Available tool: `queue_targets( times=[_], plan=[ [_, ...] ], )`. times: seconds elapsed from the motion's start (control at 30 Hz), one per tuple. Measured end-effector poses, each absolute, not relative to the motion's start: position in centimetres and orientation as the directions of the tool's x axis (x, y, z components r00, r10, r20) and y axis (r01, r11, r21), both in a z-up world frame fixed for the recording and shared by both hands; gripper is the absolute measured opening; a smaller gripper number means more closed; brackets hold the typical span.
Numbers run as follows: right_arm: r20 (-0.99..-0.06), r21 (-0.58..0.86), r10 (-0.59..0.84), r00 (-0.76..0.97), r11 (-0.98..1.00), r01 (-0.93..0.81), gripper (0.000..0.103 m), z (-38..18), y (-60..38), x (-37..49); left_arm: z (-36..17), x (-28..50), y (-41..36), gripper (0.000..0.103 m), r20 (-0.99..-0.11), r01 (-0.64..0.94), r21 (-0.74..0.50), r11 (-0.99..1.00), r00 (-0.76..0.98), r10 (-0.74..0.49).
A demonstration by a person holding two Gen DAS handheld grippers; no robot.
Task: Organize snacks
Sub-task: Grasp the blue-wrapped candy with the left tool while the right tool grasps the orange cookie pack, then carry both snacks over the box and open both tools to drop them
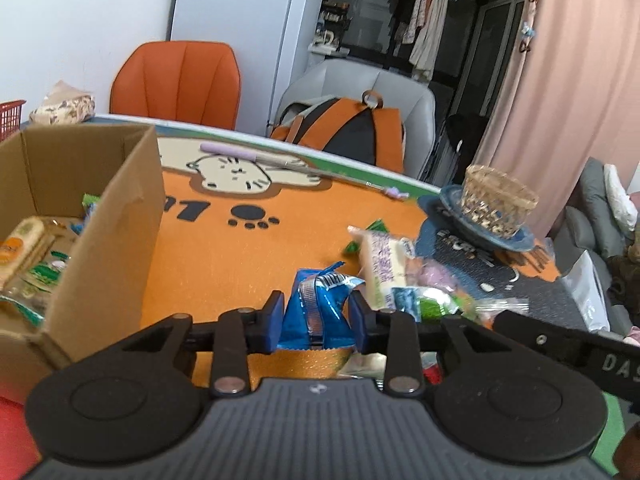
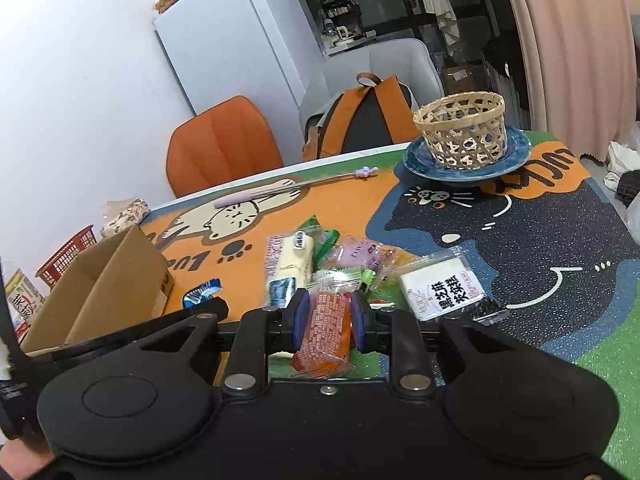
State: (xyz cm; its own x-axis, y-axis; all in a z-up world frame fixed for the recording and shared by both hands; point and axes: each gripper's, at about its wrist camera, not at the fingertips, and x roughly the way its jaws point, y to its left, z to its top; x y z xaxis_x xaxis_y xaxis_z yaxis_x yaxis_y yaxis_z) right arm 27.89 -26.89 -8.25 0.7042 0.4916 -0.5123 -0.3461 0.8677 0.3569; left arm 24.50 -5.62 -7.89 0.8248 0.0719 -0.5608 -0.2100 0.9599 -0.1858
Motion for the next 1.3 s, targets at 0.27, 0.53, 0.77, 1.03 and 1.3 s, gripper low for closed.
queue_targets(
  times=[0.27, 0.53, 0.77, 1.03, 1.3],
  plan=[
    [-0.486, 0.351, 0.501, 0.716, 0.863, -0.365, 0.024, -6.7, -26.5, 26.6, -5.8, 22.7, -5.1, 0.026, -0.528, -0.191, -0.219, 0.957, 0.848, 0.049],
    [-0.47, 0.34, 0.517, 0.715, 0.854, -0.394, 0.024, -5.6, -25.2, 25.4, -3.9, 20.6, -4.1, 0.026, -0.48, -0.186, -0.238, 0.953, 0.876, 0.051],
    [-0.455, 0.327, 0.533, 0.713, 0.845, -0.422, 0.024, -4.7, -23.7, 24.8, -2.7, 19.5, -2.5, 0.026, -0.451, -0.207, -0.249, 0.946, 0.889, 0.076],
    [-0.448, 0.308, 0.548, 0.707, 0.836, -0.453, 0.024, -3.8, -21.8, 24.4, -1.9, 18.4, -0.3, 0.026, -0.435, -0.239, -0.263, 0.935, 0.894, 0.106],
    [-0.448, 0.292, 0.559, 0.698, 0.829, -0.477, 0.024, -3.3, -19.5, 24.3, -1.8, 17.6, 2.3, 0.026, -0.434, -0.273, -0.279, 0.921, 0.891, 0.133]
  ],
)
